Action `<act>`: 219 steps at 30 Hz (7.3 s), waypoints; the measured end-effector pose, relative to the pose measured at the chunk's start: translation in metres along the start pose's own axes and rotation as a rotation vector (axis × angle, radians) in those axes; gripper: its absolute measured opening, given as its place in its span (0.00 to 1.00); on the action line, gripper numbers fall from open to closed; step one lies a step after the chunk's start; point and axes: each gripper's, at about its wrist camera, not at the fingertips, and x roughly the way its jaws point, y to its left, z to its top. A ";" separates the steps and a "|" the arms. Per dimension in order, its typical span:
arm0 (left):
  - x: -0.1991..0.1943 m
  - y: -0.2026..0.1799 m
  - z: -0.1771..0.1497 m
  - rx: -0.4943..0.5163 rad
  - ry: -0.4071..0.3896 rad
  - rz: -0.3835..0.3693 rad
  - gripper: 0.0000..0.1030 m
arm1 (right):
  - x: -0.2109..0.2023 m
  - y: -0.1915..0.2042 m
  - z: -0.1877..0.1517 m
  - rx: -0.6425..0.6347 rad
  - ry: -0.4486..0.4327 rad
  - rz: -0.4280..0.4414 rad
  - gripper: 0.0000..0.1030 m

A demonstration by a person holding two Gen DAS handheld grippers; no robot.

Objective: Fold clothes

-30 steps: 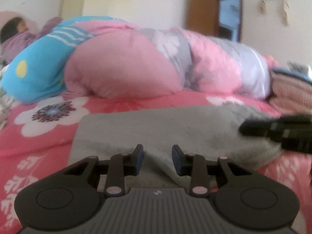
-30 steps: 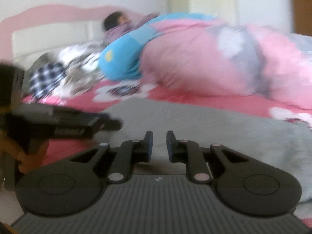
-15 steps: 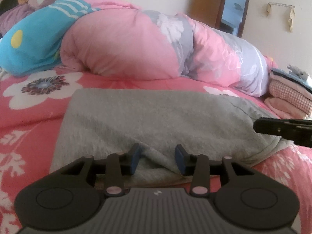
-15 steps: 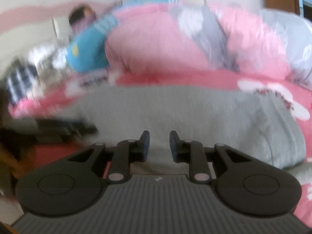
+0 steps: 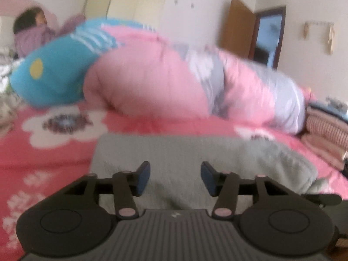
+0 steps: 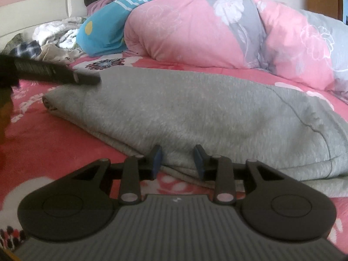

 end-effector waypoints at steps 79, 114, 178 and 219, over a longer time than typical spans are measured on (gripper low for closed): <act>0.027 0.023 -0.010 -0.120 0.193 0.104 0.67 | -0.008 -0.054 0.000 0.190 0.040 -0.230 0.62; 0.016 -0.033 -0.010 0.142 -0.012 -0.018 0.71 | -0.011 -0.060 -0.004 0.206 0.015 -0.194 0.67; 0.117 0.105 0.085 -0.641 0.472 -0.078 0.14 | 0.029 0.098 0.074 -0.157 -0.169 0.289 0.17; 0.073 -0.122 0.036 -0.237 0.340 -0.162 0.58 | -0.084 -0.220 -0.087 1.103 -0.413 0.250 0.16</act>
